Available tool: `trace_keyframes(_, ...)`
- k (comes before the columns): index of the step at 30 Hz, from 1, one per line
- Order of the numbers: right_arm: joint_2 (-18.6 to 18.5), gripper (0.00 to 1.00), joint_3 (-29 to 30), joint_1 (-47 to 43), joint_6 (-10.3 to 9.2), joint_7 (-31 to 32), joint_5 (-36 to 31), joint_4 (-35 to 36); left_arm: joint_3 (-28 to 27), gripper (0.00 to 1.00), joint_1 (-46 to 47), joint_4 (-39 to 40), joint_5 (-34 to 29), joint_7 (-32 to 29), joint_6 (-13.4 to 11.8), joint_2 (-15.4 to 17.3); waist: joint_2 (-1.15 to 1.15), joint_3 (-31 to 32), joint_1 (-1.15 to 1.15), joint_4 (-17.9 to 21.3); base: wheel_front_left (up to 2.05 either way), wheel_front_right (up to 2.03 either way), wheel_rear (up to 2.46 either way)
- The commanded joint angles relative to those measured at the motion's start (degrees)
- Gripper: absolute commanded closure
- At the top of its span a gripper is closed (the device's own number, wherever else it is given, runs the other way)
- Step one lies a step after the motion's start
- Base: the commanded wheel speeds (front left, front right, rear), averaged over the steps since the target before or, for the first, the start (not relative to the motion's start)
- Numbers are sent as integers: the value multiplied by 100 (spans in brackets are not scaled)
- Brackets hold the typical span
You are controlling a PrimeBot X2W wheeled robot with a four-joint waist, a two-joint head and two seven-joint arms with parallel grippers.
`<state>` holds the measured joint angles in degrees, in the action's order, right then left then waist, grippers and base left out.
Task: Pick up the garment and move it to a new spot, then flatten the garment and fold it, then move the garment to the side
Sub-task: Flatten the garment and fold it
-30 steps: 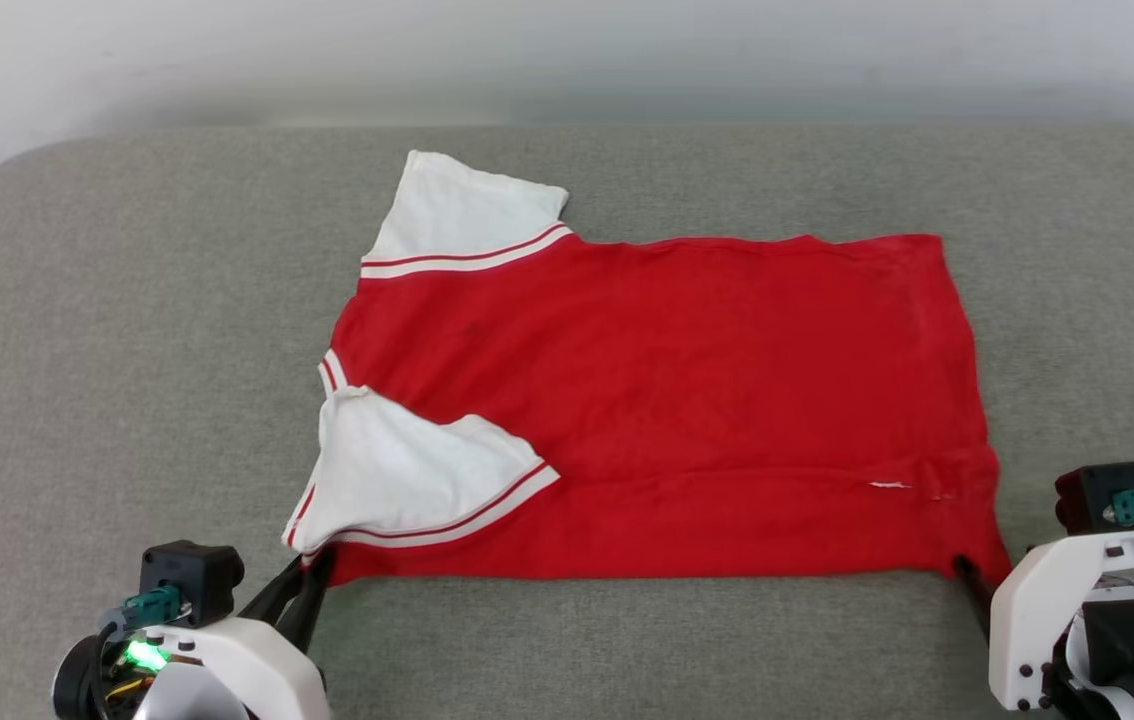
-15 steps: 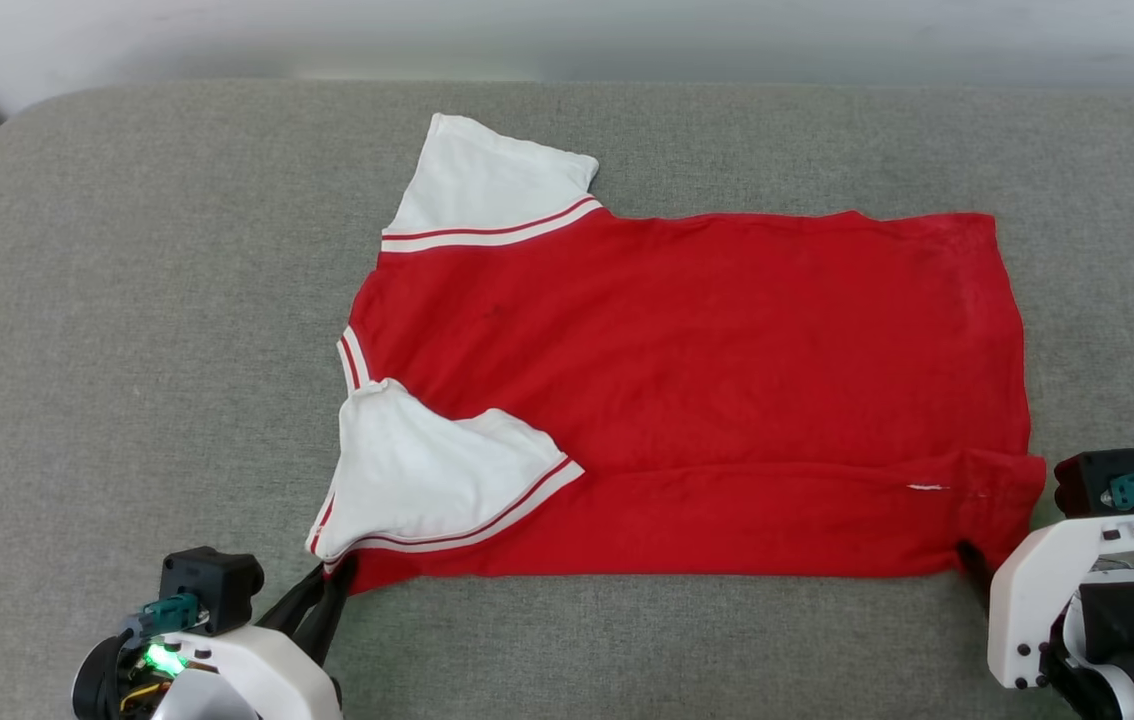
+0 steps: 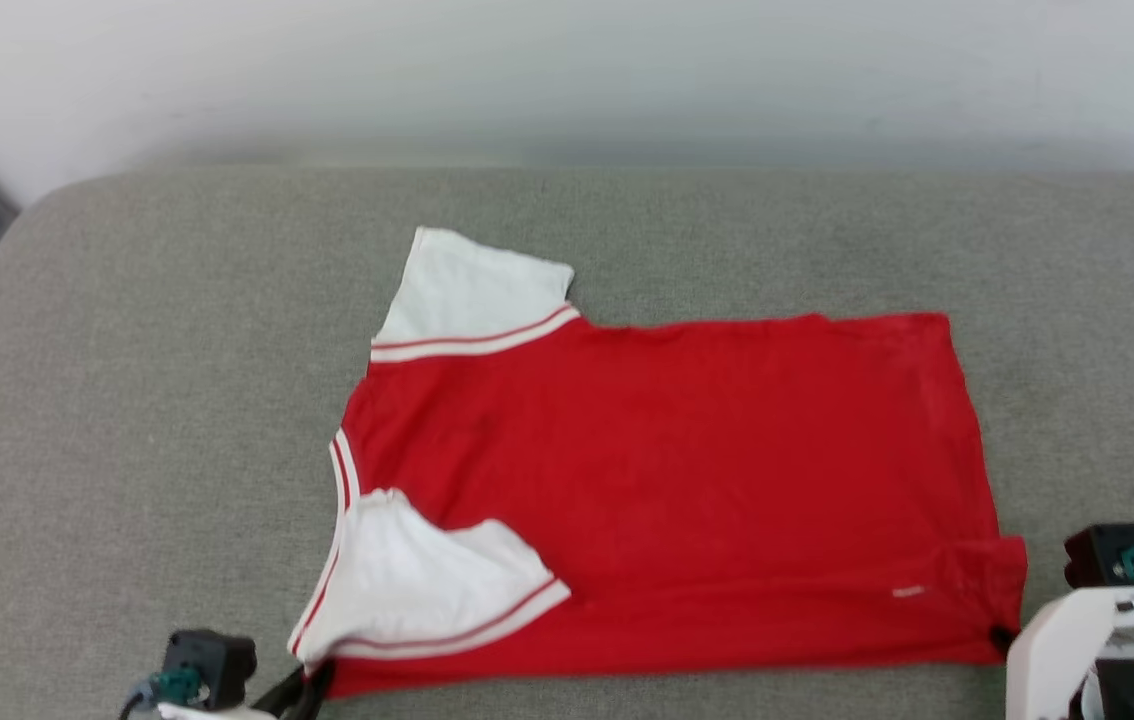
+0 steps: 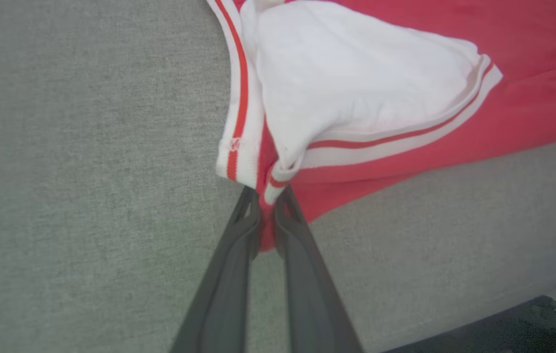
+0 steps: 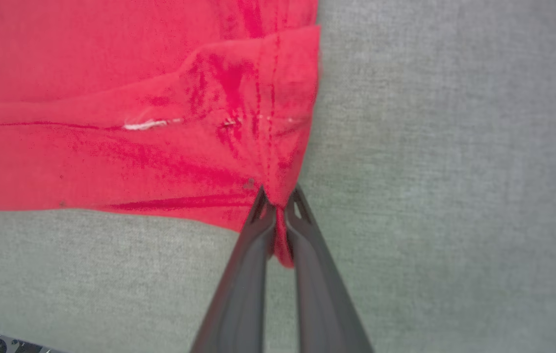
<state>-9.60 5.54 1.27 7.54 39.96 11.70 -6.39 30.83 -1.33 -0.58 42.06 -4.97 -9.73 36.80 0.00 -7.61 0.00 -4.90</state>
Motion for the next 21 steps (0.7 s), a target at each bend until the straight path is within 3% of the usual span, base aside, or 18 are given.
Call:
trace_keyframes(1, -175, 100, 15, -435, -10, 252, 196, 297, 160, 100, -285, 61, -68, -113, -7, 117, 0, 227, 0, 68, 0, 0, 0)
trace_keyframes(11, -174, 100, 286, -1154, -10, 656, 459, 776, 299, 100, -654, -29, 97, -124, -21, 38, 0, 320, 0, 164, 0, 0, 0)
trace_keyframes(13, -155, 100, 248, -1154, -10, 655, 467, 725, 336, 89, -643, -151, 128, -137, 42, 8, 0, 322, 0, 182, 0, 0, 0)
trace_keyframes(14, -150, 100, 230, -1129, -9, 632, 465, 684, 349, 73, -627, -195, 144, -146, 64, -6, 0, 327, 0, 189, 0, 0, 0)
trace_keyframes(15, -159, 64, 175, -1094, -9, 594, 443, 678, 352, 51, -610, -241, 149, -138, 86, -23, 0, 337, 0, 194, 0, 0, 0)
trace_keyframes(16, -145, 0, 163, -1057, -8, 583, 454, 643, 352, 0, -597, -278, 159, -117, 99, -37, 0, 349, 0, 200, 0, 0, 0)
trace_keyframes(21, -119, 0, 133, -843, -8, 325, 495, 680, 220, 0, -517, -356, 176, 87, 57, -62, 0, 406, 0, 203, 0, 0, 0)
